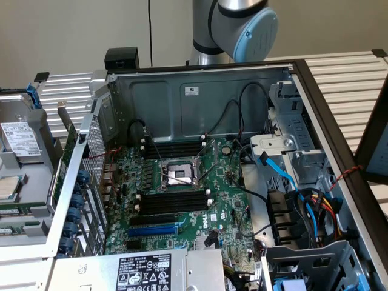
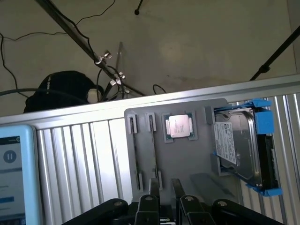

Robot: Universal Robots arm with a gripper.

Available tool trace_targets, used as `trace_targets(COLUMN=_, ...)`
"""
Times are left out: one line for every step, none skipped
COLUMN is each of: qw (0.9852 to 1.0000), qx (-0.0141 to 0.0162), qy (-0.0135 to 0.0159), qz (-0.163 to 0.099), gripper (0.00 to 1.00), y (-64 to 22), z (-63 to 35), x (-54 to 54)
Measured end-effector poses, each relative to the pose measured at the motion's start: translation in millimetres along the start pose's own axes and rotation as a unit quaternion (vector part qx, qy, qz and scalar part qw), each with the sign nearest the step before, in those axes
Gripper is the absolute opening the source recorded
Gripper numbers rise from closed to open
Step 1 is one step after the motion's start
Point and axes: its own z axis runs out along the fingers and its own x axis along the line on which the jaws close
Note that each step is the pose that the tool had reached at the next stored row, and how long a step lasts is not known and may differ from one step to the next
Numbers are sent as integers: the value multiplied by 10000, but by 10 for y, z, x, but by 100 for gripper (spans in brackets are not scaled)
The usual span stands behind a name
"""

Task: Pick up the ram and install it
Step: 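Reach for the ram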

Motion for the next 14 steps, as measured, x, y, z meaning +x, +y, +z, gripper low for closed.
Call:
trace_targets(qw=10000, qx=1, qy=0, qz=-1, gripper=24, y=1, z=4, x=8)
trace_targets(qw=10000, qx=1, qy=0, qz=-1, gripper=24, y=3, z=6, x=16)
trace_targets(qw=10000, qx=1, qy=-1, qz=0, gripper=24, y=6, z=10, x=25)
trace_targets(qw=10000, qx=1, qy=-1, qz=-1, gripper=24, y=8, z=14, x=36)
trace_targets(qw=10000, qx=1, qy=-1, qz=-1, gripper=24, y=10, z=18, x=48)
trace_targets(qw=10000, qx=1, qy=-1, qz=-1, gripper=24, y=10, z=21, x=61)
trace_targets(qw=10000, qx=1, qy=0, qz=-1, gripper=24, y=11, z=26, x=74)
trace_targets(qw=10000, qx=1, qy=-1, qz=-1, gripper=24, y=10, z=31, x=83)
trace_targets(qw=10000, qx=1, qy=-1, qz=-1, gripper=24, y=9, z=36, x=89)
trace_targets(qw=10000, qx=1, qy=-1, qz=-1, gripper=24, y=8, z=42, x=96)
trace_targets(qw=10000, qx=2, qy=-1, qz=-1, gripper=24, y=7, z=47, x=102)
trace_targets(qw=10000, qx=1, qy=-1, qz=-1, gripper=24, y=6, z=52, x=107)
trace_targets(qw=10000, qx=1, qy=-1, qz=-2, gripper=24, y=5, z=57, x=113)
trace_targets(qw=10000, qx=1, qy=0, qz=-3, gripper=24, y=4, z=63, x=118)
